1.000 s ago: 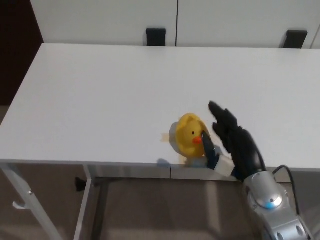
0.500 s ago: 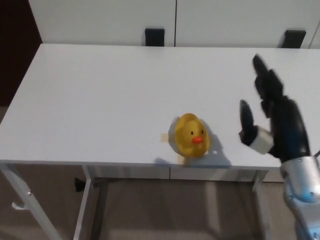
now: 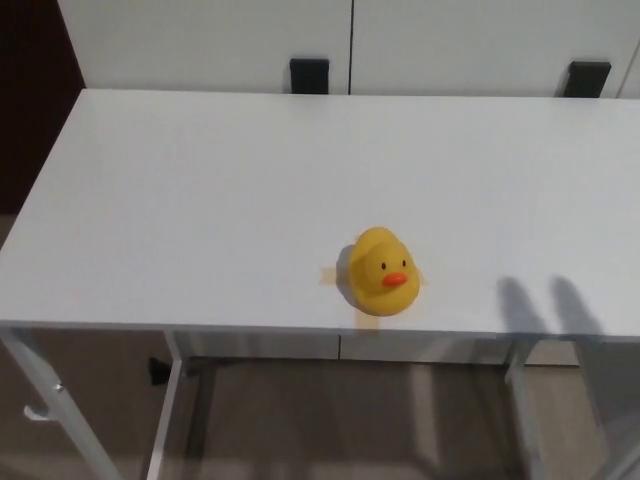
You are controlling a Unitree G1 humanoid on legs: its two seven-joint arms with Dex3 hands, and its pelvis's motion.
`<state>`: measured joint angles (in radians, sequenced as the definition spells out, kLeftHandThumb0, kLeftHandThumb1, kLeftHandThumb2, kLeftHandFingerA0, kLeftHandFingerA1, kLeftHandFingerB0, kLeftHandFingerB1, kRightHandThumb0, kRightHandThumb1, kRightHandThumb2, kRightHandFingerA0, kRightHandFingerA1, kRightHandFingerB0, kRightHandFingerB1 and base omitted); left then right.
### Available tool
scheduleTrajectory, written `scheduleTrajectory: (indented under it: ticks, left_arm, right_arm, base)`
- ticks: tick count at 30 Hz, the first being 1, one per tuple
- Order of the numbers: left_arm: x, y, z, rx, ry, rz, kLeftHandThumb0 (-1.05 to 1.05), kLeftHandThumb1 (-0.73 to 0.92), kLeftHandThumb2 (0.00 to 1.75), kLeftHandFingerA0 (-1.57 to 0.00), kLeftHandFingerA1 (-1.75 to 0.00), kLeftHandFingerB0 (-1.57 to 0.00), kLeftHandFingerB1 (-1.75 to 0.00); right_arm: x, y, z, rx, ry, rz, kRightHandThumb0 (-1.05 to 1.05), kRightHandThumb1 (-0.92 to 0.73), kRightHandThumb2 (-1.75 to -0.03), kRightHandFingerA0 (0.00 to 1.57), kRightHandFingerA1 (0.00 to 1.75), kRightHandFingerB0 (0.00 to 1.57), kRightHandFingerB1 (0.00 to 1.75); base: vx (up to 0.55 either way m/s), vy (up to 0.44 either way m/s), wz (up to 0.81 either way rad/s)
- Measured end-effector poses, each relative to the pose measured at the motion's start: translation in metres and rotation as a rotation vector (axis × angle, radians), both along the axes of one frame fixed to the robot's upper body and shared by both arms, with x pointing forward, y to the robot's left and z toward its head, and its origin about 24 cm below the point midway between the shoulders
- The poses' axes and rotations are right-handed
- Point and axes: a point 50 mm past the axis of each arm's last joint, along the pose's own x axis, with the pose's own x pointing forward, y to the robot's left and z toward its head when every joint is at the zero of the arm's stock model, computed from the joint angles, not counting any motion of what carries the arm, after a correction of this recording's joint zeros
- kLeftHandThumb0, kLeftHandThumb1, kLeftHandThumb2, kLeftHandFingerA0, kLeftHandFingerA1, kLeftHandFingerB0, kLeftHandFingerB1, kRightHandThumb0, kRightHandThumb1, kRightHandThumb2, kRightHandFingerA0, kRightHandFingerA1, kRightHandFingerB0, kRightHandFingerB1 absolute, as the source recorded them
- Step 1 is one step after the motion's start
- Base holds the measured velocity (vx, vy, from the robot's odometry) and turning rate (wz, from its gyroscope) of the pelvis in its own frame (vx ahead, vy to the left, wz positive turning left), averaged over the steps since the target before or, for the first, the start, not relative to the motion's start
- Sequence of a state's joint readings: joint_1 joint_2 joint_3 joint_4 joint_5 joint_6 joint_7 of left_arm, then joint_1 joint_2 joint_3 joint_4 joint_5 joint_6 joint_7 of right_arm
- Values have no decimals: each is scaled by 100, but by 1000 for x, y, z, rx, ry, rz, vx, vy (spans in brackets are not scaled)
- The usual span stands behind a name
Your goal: The robot uses its right hand to push the yellow duck toy to the center of the white desk.
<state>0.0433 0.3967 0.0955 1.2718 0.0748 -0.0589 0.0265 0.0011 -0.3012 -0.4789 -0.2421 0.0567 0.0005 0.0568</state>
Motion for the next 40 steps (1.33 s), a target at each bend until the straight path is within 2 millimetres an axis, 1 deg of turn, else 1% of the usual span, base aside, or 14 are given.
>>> scheduleTrajectory:
  ticks: [1,7,8,12,13,18,21,22,26,27,28,32,37,40]
  left_arm:
    - [0,0,0,0,1,1,-12,61,85,-85,-83,-88,-97]
    - [1,0,0,-1,-3,-1,-10,59,89,-89,-87,-91,-99]
    - [2,0,0,-1,-4,-1,-8,56,96,-88,-85,-90,-99]
    - [2,0,0,0,-3,-1,-12,63,86,-88,-85,-89,-98]
    - [1,0,0,0,-2,0,-12,63,82,-87,-82,-89,-96]
    - [5,0,1,0,-11,-3,-11,61,87,-85,-82,-86,-98]
    - [5,0,1,0,-13,-3,-11,59,88,-85,-83,-86,-99]
    - [6,0,1,1,-13,-3,-12,57,94,-83,-83,-88,-101]
    - [6,1,1,2,-16,-1,-12,57,94,-83,-83,-88,-101]
    - [6,2,2,5,-19,1,-11,54,93,-85,-83,-93,-101]
    - [6,2,2,5,-19,1,-11,54,93,-85,-83,-93,-101]
    - [8,7,6,19,-24,1,-12,59,92,-88,-87,-97,-99]
    - [16,9,9,24,-48,2,-12,52,104,-88,-91,-95,-100]
    - [20,9,10,24,-63,5,-11,59,91,-89,-90,-98,-102]
  right_arm:
    - [-3,-4,0,0,4,-13,-85,-92,-73,0,6,0,1]
    - [-44,-46,-11,12,73,-182,-75,-92,-70,0,4,0,12]
    - [-52,-53,-14,18,86,-218,-86,-76,-110,0,45,0,27]
    - [-90,-87,-28,61,150,-390,-72,-71,-107,2,66,0,34]
    - [-103,-99,-36,82,175,-456,-66,-91,-61,0,104,4,30]
    - [-135,-124,-68,170,272,-634,-43,-85,-58,1,110,0,37]
    - [-153,-132,-92,228,350,-723,-28,-73,-63,12,94,0,57]
    - [-163,-134,-108,258,406,-767,-28,-56,-84,48,79,22,58]
    - [-174,-133,-129,297,497,-805,-28,-56,-84,48,79,22,58]
    - [-181,-131,-145,329,566,-816,-27,-69,-59,59,76,37,50]
    - [-181,-131,-145,329,566,-816,-27,-69,-59,59,76,37,50]
    - [-188,-121,-182,381,739,-805,-8,-56,-86,58,76,25,59]
    - [-165,-121,-194,367,815,-748,-10,-60,-79,74,77,39,63]
    - [-153,-123,-193,325,837,-741,-8,-58,-82,77,75,47,64]
  base:
    - [0,0,0]
    - [0,0,1]
    - [0,0,0]
    - [0,0,0]
    - [0,0,0]
    - [0,0,0]
    - [0,0,0]
    - [0,0,0]
    - [0,0,0]
    - [0,0,0]
    - [0,0,0]
    - [0,0,0]
    - [0,0,0]
    - [0,0,0]
